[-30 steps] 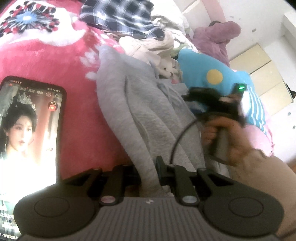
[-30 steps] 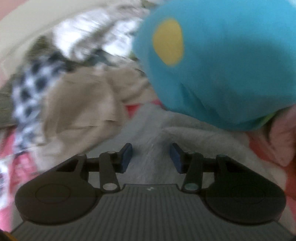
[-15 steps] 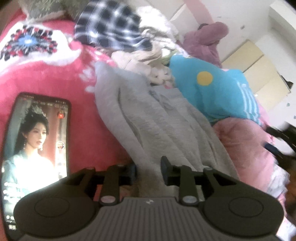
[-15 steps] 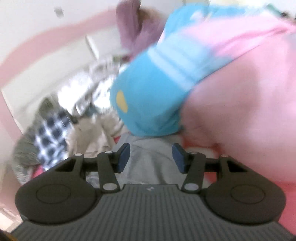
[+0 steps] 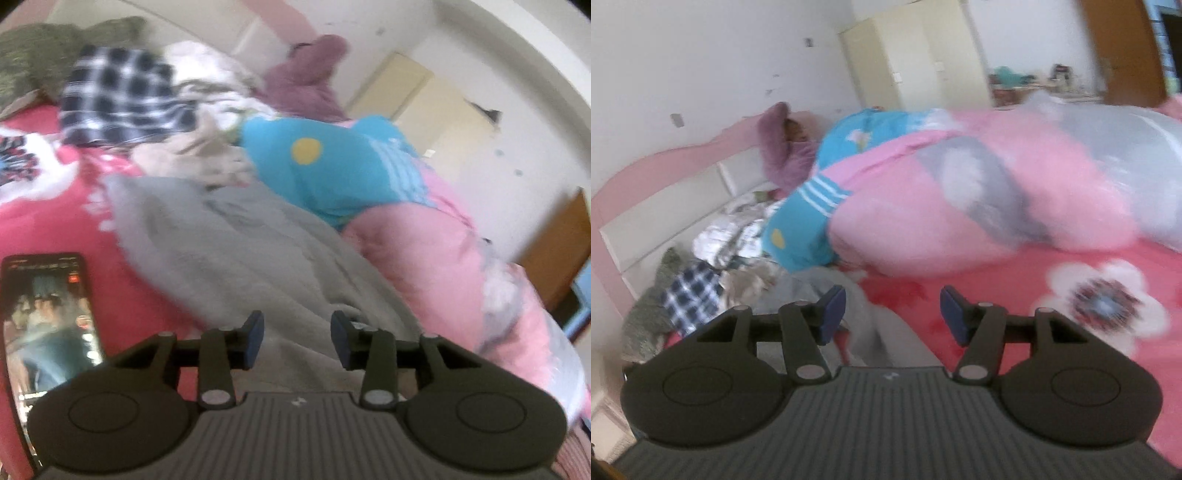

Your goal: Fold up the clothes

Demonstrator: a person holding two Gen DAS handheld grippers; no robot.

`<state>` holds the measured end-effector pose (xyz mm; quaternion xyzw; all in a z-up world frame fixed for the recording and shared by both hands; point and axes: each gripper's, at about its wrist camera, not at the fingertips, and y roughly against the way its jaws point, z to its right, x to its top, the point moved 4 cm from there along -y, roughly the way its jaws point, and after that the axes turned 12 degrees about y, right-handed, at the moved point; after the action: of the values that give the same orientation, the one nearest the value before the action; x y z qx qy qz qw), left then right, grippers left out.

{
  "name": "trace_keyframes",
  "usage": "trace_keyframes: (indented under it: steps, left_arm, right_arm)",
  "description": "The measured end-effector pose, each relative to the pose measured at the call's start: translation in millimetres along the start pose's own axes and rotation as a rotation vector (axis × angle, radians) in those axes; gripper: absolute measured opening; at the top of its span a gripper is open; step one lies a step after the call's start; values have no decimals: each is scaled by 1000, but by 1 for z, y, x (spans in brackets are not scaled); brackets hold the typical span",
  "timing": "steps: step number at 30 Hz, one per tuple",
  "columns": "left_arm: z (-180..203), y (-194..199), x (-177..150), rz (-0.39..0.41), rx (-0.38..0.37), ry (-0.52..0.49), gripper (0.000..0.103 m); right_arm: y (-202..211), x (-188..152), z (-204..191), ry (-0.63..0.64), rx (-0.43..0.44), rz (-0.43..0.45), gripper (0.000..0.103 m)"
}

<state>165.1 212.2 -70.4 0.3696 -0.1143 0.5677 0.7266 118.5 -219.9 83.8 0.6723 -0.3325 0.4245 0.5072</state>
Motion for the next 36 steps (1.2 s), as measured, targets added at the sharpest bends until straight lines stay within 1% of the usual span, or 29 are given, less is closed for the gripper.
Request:
trace_keyframes:
  steps: [2, 4, 7, 9, 14, 17, 21, 24, 27, 29, 31, 32, 34, 36]
  left_arm:
    - [9, 7, -2, 4, -40, -45, 40]
    - [19, 13, -5, 6, -79, -98, 41]
    - [30, 16, -12, -19, -131, -149, 44]
    - [36, 14, -20, -40, -152, -185, 44]
    - [55, 2, -43, -121, -190, -263, 44]
    - [78, -14, -55, -141, -180, -332, 44]
    - [103, -43, -62, -172, -151, -403, 44]
    - [112, -66, -62, -168, -141, -429, 47]
    - [107, -92, -64, -177, -127, -409, 47]
    - [95, -110, -69, -205, -106, -404, 47]
    - [84, -125, -75, -247, -71, -409, 44]
    - [81, -129, -75, -255, -62, -399, 44]
    - [73, -132, -73, -252, -63, -356, 44]
    - [72, -132, -72, -254, -64, -353, 44]
  right_arm:
    - [23, -23, 5, -31, -34, -18, 57]
    - [42, -45, 9, -57, -49, -38, 57]
    - [64, -70, 10, -62, -66, -65, 57]
    - [75, -80, 9, -45, -78, -68, 57]
    - [87, -92, 12, -40, -57, -61, 57]
    - [74, -91, 16, -30, -16, -58, 57]
    - [26, -82, 13, -5, 96, -75, 55]
    - [-17, -76, 7, 9, 176, -96, 54]
    - [-58, -73, 0, 25, 238, -125, 53]
    - [-77, -73, -4, 57, 245, -139, 53]
    - [-89, -77, -3, 84, 219, -162, 53]
    - [-95, -79, -2, 97, 205, -174, 53]
    - [-100, -85, 5, 61, 197, -190, 53]
    - [-101, -89, 7, 39, 202, -195, 53]
